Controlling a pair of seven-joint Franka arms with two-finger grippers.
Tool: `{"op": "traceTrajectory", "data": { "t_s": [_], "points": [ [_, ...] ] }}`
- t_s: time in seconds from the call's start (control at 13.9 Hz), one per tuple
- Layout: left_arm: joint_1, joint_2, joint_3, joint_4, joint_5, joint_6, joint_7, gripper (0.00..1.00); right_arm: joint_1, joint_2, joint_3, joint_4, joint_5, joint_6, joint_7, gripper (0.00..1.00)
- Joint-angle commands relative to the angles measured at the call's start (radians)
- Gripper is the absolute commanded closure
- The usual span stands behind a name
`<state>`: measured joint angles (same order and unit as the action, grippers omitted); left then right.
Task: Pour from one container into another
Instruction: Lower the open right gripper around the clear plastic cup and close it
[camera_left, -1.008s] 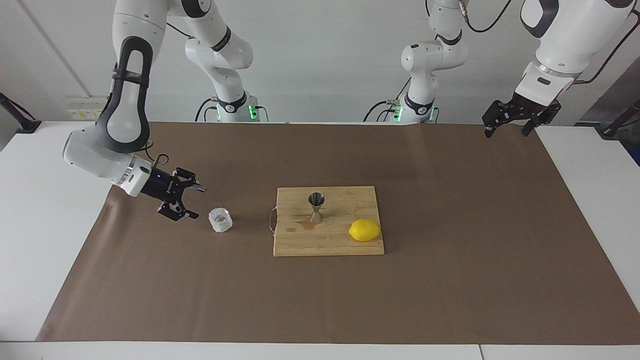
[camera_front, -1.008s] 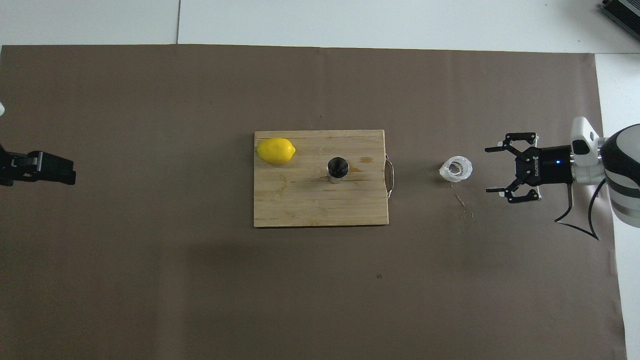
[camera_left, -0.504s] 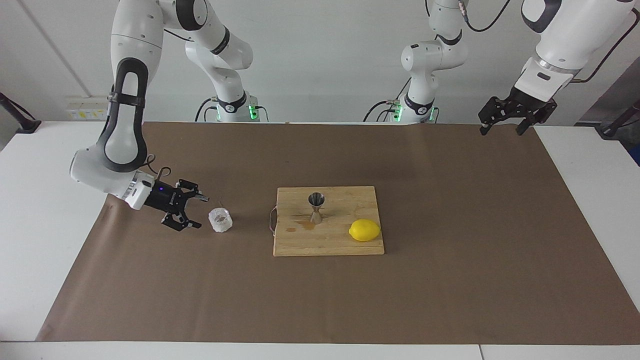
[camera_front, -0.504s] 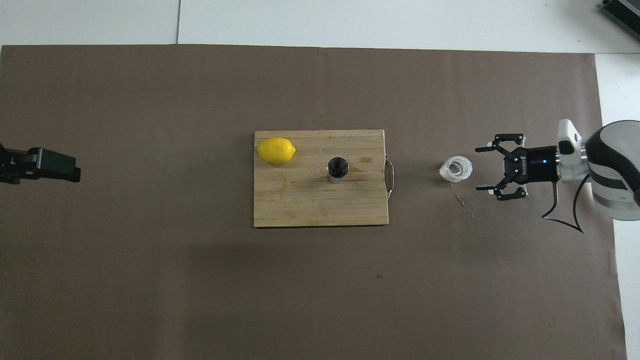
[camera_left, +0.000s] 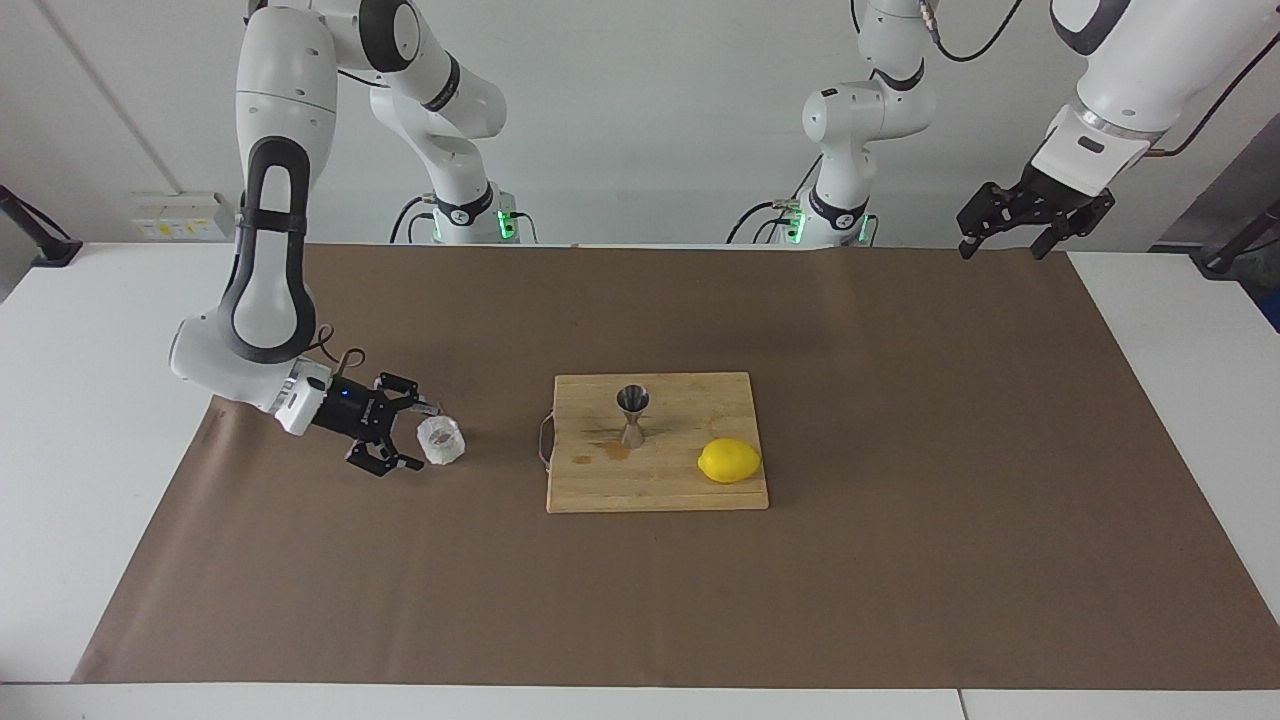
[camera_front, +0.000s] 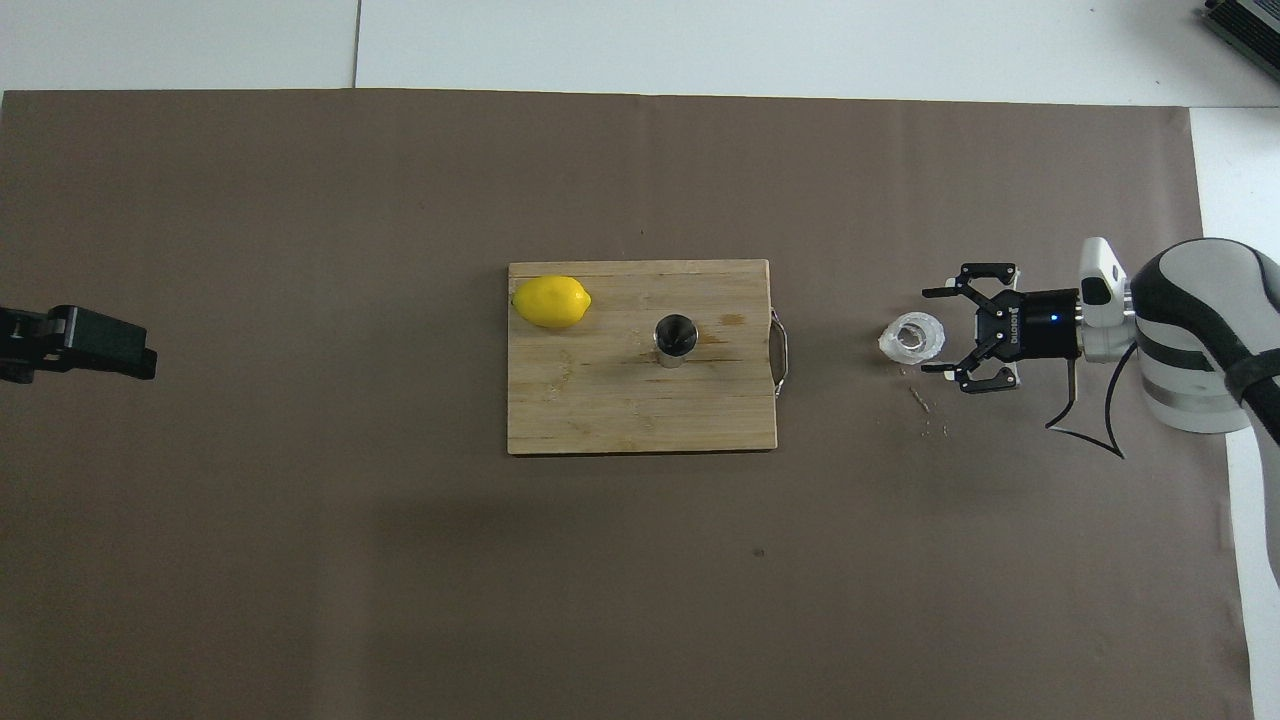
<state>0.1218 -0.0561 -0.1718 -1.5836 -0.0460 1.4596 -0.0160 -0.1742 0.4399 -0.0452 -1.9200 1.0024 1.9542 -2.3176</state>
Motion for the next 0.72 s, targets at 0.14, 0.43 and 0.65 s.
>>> {"op": "traceTrajectory", "data": {
  "t_s": [0.14, 0.43, 0.65],
  "points": [
    [-0.007, 0.016, 0.002, 0.027, 0.017, 0.004, 0.007, 0.00, 0.016, 0.016, 0.002, -0.013, 0.031, 0.055, -0.023, 0.00],
    [-0.007, 0.013, 0.000, 0.019, 0.023, 0.010, 0.016, 0.00, 0.030, 0.011, 0.004, -0.037, 0.039, 0.080, -0.023, 0.00],
    [-0.007, -0.001, 0.000, -0.013, 0.020, 0.019, 0.005, 0.00, 0.032, 0.010, 0.004, -0.048, 0.041, 0.081, -0.025, 0.02]
  ]
}}
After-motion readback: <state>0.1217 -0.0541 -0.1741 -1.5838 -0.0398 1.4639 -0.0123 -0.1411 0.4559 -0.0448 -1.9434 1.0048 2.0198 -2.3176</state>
